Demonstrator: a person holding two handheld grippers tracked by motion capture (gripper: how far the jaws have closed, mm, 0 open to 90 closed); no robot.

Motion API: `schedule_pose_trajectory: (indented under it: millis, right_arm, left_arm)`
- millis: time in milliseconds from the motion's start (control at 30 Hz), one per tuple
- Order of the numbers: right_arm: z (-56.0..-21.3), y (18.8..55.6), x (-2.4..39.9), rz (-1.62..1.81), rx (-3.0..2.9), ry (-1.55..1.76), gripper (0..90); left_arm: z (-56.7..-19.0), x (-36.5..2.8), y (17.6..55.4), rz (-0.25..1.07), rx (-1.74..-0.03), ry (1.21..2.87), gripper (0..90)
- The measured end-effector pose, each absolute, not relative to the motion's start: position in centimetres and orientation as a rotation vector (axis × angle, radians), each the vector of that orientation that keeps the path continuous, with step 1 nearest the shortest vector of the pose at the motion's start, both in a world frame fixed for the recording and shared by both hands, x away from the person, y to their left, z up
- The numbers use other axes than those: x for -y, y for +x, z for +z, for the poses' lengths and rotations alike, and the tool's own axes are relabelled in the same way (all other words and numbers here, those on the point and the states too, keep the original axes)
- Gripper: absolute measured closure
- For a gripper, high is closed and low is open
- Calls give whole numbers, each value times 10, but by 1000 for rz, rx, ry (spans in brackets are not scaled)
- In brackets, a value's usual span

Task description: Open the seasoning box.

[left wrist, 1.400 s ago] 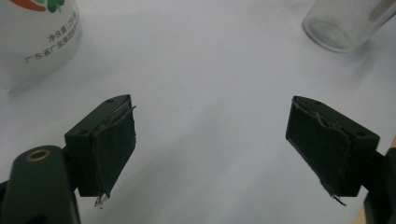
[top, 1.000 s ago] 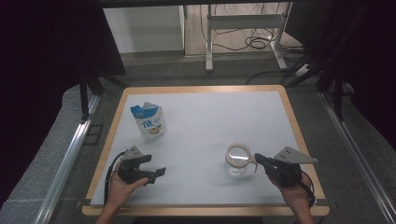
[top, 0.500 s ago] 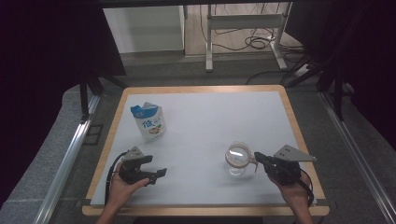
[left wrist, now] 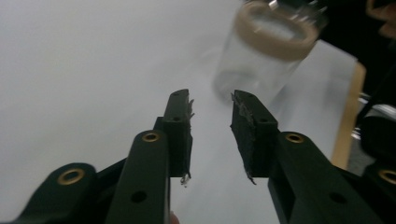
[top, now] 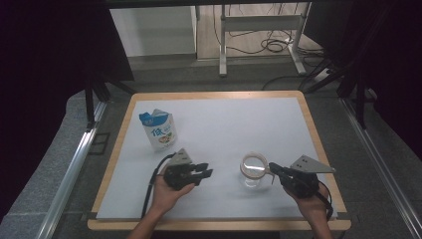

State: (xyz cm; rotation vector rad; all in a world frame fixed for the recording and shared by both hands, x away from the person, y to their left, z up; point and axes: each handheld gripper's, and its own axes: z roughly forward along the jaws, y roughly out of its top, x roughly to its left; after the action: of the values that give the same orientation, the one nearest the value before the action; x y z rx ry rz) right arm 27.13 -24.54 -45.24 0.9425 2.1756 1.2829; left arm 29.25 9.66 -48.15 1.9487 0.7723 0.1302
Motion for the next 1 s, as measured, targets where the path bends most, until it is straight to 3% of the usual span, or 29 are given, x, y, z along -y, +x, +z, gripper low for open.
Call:
schedule_pose_trajectory:
  millis: [233,700,1000]
  right_arm:
    - [-453,272,248,1283,-2167,946,900]
    - [-454,271,249,1294,-2156,945,900]
    - [-454,270,251,1287,-2155,956,900]
  left_arm:
    - [-483,-74,305,63,-787,1937,678]
    - [-480,-59,311,76,-802,1957,692]
    - [-482,-65,309,84,-818,1946,581]
